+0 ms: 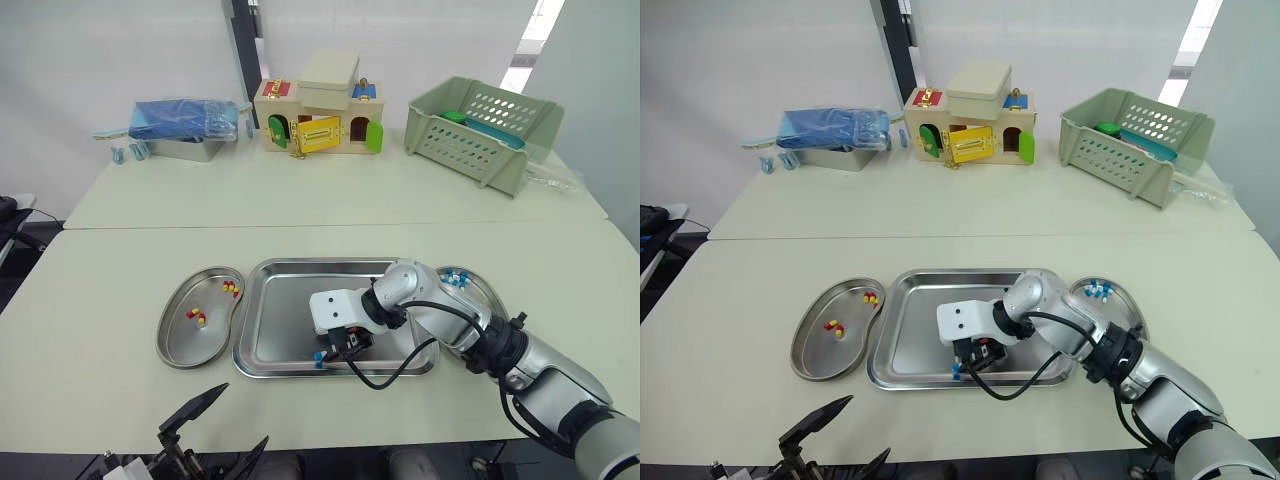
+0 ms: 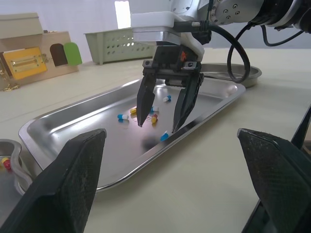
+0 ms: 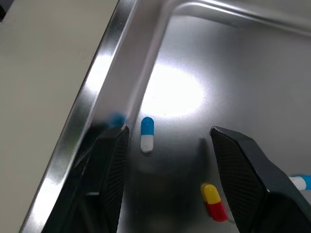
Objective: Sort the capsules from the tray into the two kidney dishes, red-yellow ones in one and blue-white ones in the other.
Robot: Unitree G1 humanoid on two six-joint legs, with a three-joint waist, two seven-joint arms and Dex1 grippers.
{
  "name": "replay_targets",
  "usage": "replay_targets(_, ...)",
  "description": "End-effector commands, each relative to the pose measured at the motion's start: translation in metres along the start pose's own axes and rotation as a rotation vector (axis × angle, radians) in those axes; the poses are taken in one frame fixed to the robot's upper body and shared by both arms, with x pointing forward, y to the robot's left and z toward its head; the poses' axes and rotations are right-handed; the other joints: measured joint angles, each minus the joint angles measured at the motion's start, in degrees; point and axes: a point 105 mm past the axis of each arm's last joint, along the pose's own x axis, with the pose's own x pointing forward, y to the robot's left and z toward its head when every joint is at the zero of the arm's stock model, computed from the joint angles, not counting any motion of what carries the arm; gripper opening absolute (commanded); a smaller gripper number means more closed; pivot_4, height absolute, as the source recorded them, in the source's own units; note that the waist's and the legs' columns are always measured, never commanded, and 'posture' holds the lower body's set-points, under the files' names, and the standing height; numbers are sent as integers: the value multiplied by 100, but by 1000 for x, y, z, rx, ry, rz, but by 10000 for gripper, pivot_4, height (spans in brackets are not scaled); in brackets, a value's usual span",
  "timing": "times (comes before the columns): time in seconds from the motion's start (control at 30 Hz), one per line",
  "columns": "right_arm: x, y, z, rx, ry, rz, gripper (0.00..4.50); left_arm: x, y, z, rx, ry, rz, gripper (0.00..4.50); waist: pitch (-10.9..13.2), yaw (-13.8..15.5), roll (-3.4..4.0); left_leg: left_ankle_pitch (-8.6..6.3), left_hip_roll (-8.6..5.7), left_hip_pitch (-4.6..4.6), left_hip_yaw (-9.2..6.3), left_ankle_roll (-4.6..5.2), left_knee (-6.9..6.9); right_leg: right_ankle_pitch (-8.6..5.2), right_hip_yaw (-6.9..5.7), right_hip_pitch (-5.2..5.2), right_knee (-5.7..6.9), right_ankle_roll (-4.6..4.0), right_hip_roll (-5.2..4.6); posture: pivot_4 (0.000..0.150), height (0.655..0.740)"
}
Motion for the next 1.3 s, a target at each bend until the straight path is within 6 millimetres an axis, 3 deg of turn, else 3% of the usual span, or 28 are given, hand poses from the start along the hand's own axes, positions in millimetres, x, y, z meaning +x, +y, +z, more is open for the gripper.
replay_targets(0.03, -1, -3, 6, -58, 6, -4, 28872, -2, 0, 3, 14, 0, 2, 45000, 0, 0, 0, 0, 0, 0, 1, 0, 0, 0, 1, 0, 0, 0, 0, 1500, 7400)
replay_targets(0.17, 2, -3, 2, -59, 23, 0, 28872, -2, 0, 4, 10, 7, 0, 45000, 0, 0, 0, 0, 0, 0, 0, 0, -1, 0, 0, 0, 0, 0, 0, 1500, 7400)
replay_targets(0.2, 2, -3, 2, -59, 24, 1, 24656, -2, 0, 4, 12, 8, -3, 45000, 0, 1, 0, 0, 0, 0, -1, 0, -1, 0, 0, 0, 0, 0, 0, 1500, 7400)
replay_targets(0.53, 5, 0, 4, -52, -6, 10, 239, -2, 2, 5, 14, 14, 2, 45000, 0, 2, 0, 0, 0, 0, -1, 0, -1, 0, 0, 0, 0, 0, 1, 1500, 7400)
replay_targets(0.9, 0, 3, 19, -96, -87, 32, 239, -3, 2, 5, 12, 23, 2, 45000, 1, 24, 1, 0, 0, 0, 0, 0, -2, 0, 0, 0, -1, 0, 1, 1500, 7400)
replay_targets(1.0, -3, -5, 30, -128, -136, -4, 5649, -3, 2, 5, 13, 24, 4, 45000, 1, 25, 1, 0, 0, 0, -1, 0, -2, 0, 0, 0, -1, 0, 1, 1500, 7400)
replay_targets(1.17, 0, -17, 39, -122, -174, -40, 18871, -4, 4, 4, 14, 27, 25, 45000, 1, 25, 1, 0, 0, 0, 0, 0, -3, 0, 0, 0, -1, 0, 1, 1500, 7400)
replay_targets(1.3, 9, -24, 46, -99, -205, -46, 18871, -5, 4, 5, 15, 32, 39, 45000, 2, 26, 2, 0, 0, 0, 0, 0, -4, 0, 1, -1, -1, 0, 1, 1500, 7400)
